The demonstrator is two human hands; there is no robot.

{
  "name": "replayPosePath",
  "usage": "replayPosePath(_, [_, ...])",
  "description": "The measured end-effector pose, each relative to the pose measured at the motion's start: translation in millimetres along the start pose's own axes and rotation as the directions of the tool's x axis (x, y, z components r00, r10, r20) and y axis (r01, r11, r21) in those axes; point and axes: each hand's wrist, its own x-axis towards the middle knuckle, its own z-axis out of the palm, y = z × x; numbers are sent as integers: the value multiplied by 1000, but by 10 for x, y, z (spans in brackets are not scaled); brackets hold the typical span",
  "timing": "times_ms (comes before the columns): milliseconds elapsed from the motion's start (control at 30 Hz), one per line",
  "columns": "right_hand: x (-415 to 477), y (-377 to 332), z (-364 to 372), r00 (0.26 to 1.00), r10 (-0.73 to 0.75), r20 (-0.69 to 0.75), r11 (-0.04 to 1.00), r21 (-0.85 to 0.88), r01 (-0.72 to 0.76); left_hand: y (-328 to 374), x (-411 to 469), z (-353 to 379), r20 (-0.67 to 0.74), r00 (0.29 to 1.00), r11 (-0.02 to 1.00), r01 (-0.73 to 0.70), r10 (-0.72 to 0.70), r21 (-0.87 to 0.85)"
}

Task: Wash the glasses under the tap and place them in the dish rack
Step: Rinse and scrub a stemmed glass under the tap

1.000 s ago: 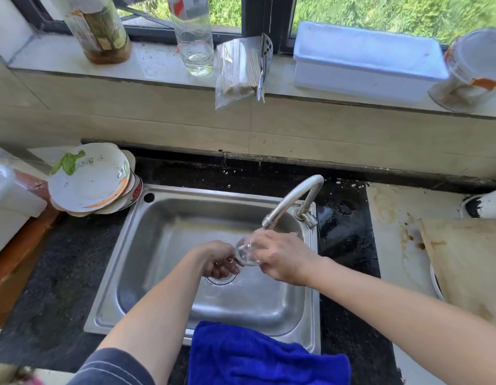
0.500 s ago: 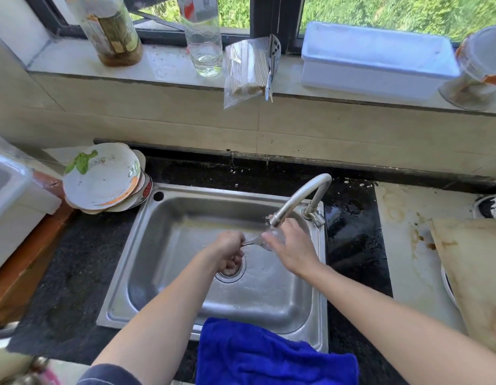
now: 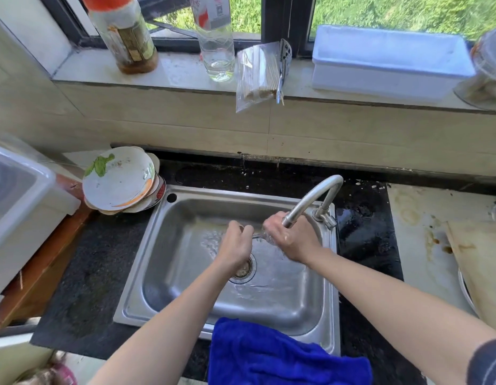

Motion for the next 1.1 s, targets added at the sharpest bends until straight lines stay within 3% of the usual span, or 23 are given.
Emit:
replayPosePath(100, [140,41,-12,999,35,34,999,-3,-35,-5,-73,-85,-46,988,985,-142,147,102])
replayPosePath(133, [127,-24,19,992,20,122,998,56,-27,-9,-78,-100,-44,981,973,-180,188,143])
replayPosePath(200, [128,-62,73,972,-8,233,1000,15,4,-31,-76,-120,-27,964,946,-254,264,203])
replayPosePath(300, [268,46,-57,959,97,265,985,114,-131,-63,-93,-141,-54,938,920,-323,342,222])
replayPosePath(433, [201,-66,-48,932,-54,359,995,-57,80,-143,-82,-155,-36,906,886,-403,422,228])
replayPosePath(467, [200,-54,-46,918,-70,391,997,4,74,-162,-83,-152,-32,903,885,-412,429,219])
replayPosePath(500, [197,-42,-83,912,-43,409,987,156,-23,-198,-78,-137,-41,910,897,-398,412,192])
replayPosePath(533, [205,-7,-135,906,16,423,918,353,-181,-209,-85,-122,-73,924,922,-363,375,137])
replayPosePath(567, [229,32,-181,888,82,452,772,535,-344,-223,-73,-93,-111,946,952,-301,306,63])
replayPosePath(633, [224,43,-221,825,218,521,330,757,-565,-226,-37,-30,-120,983,985,-150,139,-89])
replayPosePath(700, [220,-5,-195,800,253,544,-104,838,-536,-198,-4,23,-16,1000,969,20,-25,-247])
replayPosePath(767, [205,-75,-184,813,244,529,-380,823,-422,-144,1,31,130,973,893,227,-191,-388])
replayPosePath(800, [193,-104,-165,811,249,530,-440,808,-393,-112,-3,8,182,950,854,308,-253,-420])
replayPosePath(867, [150,-146,-107,785,245,569,-467,779,-419,-93,15,-42,242,921,810,385,-305,-443])
replayPosePath(933, [105,-145,-107,763,226,606,-464,756,-462,-105,28,-78,260,908,791,414,-327,-450])
replayPosePath(1100, [100,-185,-144,777,274,566,-594,736,-326,-28,-28,-1,245,909,769,417,-339,-485])
